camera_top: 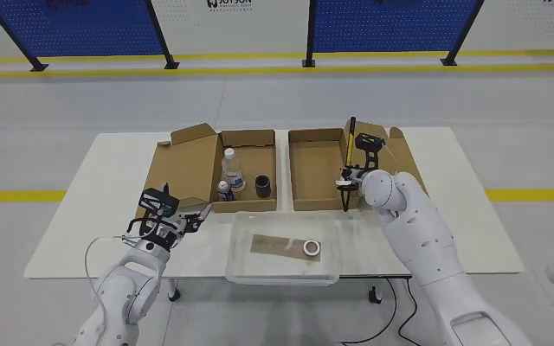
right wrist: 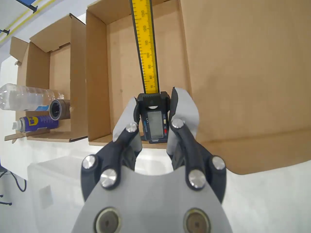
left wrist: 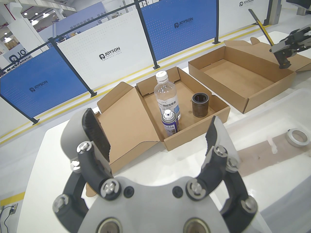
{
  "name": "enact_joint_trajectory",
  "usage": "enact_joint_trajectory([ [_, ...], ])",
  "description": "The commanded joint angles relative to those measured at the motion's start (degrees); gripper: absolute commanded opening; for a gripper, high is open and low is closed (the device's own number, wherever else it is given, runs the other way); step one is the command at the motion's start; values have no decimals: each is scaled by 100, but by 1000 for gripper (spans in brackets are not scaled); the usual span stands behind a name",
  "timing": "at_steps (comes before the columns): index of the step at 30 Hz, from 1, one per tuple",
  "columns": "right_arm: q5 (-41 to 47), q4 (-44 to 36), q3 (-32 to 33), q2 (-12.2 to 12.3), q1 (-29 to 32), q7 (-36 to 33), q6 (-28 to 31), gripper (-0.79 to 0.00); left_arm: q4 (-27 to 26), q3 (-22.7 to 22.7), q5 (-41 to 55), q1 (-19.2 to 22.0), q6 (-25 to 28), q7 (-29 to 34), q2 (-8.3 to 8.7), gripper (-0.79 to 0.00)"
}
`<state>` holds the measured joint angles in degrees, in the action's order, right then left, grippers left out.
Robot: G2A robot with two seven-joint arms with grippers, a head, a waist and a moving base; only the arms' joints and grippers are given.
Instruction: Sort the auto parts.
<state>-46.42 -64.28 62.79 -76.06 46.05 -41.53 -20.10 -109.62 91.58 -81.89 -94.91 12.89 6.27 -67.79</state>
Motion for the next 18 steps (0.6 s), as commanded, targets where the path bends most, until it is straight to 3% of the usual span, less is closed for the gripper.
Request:
enact_joint_trajectory([
  [1, -3, 112, -23, -14, -43, 17, 11, -785, 0, 0, 0, 0, 0, 0, 0, 0],
  [7, 68, 370, -111, -70, -151, 16, 75, -785, 0, 0, 0, 0, 0, 0, 0, 0],
  [11, 56, 466, -130, -88, -199, 17, 112, -665, 0, 0, 0, 0, 0, 0, 0, 0],
  [18, 80, 561, -111, -102, -247, 6, 287, -579, 0, 0, 0, 0, 0, 0, 0, 0],
])
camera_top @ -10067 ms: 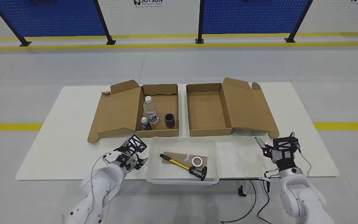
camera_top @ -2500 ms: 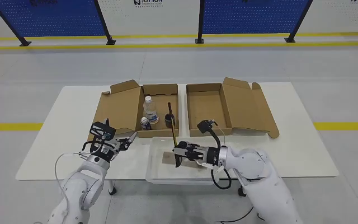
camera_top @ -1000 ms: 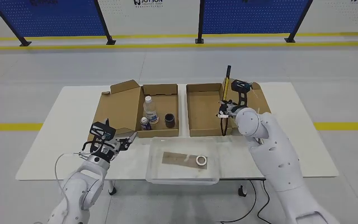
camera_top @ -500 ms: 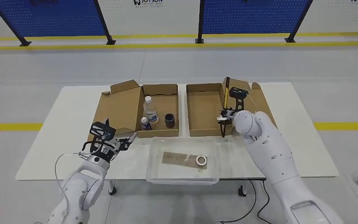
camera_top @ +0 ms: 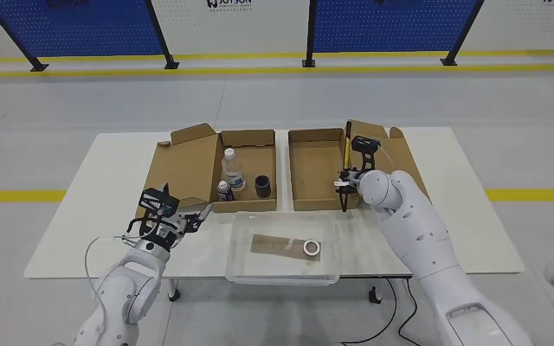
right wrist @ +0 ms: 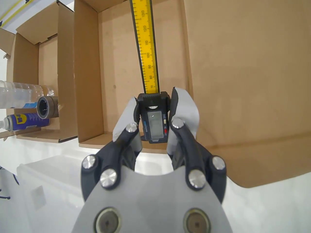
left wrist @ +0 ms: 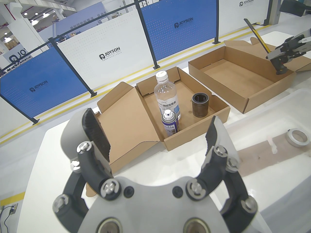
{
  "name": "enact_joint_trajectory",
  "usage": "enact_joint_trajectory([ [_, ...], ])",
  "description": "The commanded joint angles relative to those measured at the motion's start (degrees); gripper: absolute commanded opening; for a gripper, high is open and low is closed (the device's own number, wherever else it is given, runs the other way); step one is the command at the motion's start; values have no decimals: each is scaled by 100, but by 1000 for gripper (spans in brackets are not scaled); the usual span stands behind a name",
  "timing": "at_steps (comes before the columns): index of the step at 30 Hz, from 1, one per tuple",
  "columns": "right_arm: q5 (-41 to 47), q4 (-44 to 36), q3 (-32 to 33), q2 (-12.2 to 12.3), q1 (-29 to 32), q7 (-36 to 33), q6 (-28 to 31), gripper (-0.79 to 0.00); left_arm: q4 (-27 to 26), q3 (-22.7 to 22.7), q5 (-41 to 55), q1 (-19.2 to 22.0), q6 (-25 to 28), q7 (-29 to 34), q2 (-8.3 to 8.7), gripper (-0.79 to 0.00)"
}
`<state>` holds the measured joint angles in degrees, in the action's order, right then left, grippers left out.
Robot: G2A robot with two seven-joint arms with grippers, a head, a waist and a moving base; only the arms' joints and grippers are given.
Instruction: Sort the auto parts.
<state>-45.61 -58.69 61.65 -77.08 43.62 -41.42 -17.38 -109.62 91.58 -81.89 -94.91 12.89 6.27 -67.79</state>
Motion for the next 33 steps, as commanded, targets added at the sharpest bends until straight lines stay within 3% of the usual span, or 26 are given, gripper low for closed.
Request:
enact_joint_trajectory([
  [1, -3, 2, 8, 0, -8, -13, 36, -563, 0, 0, 0, 0, 0, 0, 0, 0],
  [12, -77, -112, 42, 1, -2, -126, 121, -437, 0, 0, 0, 0, 0, 0, 0, 0],
  [14, -120, -181, 50, 7, 13, -139, 144, -385, 0, 0, 0, 0, 0, 0, 0, 0],
  [15, -123, -236, 68, 11, 26, -135, 165, -308, 0, 0, 0, 0, 0, 0, 0, 0],
  [18, -233, -477, 115, 39, 80, -144, 253, -283, 0, 0, 0, 0, 0, 0, 0, 0],
  [20, -347, -740, 162, 68, 135, -176, 300, -249, 0, 0, 0, 0, 0, 0, 0, 0],
  [24, -566, -1569, 295, 148, 377, -387, 486, -274, 0, 0, 0, 0, 0, 0, 0, 0],
  [28, -908, -2566, 382, 245, 715, -846, 759, -129, 0, 0, 0, 0, 0, 0, 0, 0],
  [33, -1324, -3756, 334, 335, 1279, -1459, 992, -95, 0, 0, 0, 0, 0, 0, 0, 0],
])
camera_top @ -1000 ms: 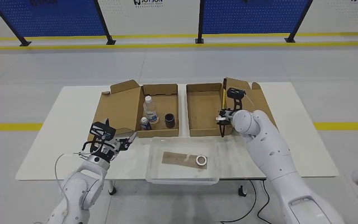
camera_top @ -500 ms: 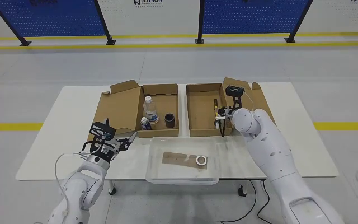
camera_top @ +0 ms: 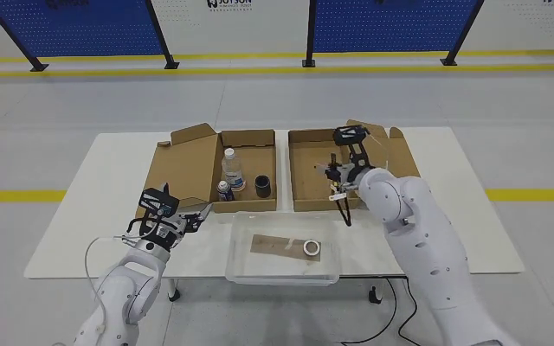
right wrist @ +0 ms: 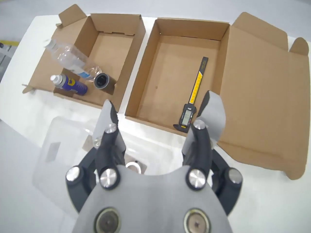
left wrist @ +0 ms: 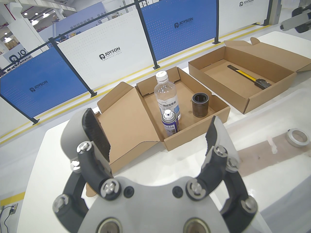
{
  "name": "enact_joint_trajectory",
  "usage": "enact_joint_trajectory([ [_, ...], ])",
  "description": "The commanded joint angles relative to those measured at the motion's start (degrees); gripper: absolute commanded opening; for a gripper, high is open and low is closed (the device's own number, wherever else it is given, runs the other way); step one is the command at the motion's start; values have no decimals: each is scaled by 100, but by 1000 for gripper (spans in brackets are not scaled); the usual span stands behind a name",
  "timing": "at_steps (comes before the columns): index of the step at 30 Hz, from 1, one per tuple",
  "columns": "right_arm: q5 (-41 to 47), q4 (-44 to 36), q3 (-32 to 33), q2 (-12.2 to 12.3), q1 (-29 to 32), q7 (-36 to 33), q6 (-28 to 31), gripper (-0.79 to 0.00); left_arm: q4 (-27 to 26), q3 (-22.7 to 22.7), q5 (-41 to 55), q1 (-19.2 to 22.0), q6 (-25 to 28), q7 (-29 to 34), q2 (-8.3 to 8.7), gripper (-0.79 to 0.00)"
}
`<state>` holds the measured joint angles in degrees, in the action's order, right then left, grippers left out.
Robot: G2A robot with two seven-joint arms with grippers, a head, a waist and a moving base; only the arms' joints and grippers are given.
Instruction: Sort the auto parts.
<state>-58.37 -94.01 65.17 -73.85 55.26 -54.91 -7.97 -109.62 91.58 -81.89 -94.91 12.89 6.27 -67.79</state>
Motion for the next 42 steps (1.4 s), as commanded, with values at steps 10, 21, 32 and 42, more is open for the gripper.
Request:
enact_joint_trajectory([
  [10, -800, -1439, -695, 70, 1171, -813, 290, -55, 0, 0, 0, 0, 0, 0, 0, 0],
  [21, -759, -946, -1453, -69, 1158, -831, 327, -92, 0, 0, 0, 0, 0, 0, 0, 0],
  [32, -483, 147, -1636, -205, 812, -745, 264, -37, 0, 0, 0, 0, 0, 0, 0, 0],
  [42, -109, 779, -1835, -336, 665, -491, 285, -25, 0, 0, 0, 0, 0, 0, 0, 0],
])
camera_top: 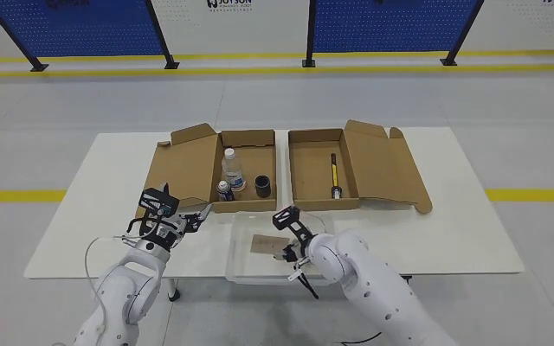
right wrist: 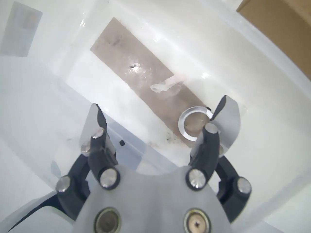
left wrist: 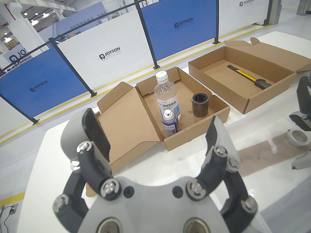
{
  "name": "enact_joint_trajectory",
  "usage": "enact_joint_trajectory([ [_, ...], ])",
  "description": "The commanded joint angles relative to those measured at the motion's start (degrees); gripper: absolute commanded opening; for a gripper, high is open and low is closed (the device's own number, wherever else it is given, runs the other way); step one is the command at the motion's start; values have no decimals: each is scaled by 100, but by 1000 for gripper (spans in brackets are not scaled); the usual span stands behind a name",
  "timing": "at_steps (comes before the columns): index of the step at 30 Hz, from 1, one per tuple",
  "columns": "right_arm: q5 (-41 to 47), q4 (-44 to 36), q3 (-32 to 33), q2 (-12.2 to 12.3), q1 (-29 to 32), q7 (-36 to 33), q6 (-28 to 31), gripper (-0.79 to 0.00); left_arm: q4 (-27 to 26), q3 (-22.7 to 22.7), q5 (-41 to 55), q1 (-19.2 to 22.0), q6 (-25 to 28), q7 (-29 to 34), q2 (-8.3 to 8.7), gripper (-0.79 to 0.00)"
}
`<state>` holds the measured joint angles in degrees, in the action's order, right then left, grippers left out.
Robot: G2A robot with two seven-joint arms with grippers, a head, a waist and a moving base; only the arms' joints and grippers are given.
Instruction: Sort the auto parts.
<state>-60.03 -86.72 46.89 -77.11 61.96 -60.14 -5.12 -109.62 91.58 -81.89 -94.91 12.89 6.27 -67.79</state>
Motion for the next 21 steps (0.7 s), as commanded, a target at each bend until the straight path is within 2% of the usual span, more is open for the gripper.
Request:
enact_joint_trajectory([
  [1, 122, 106, -15, -23, -9, 73, 3, -31, 0, 0, 0, 0, 0, 0, 0, 0],
  [10, 301, 424, -187, -126, -102, 234, 4, -37, 0, 0, 0, 0, 0, 0, 0, 0],
  [21, 450, 377, -567, -269, -193, 218, 179, -18, 0, 0, 0, 0, 0, 0, 0, 0],
])
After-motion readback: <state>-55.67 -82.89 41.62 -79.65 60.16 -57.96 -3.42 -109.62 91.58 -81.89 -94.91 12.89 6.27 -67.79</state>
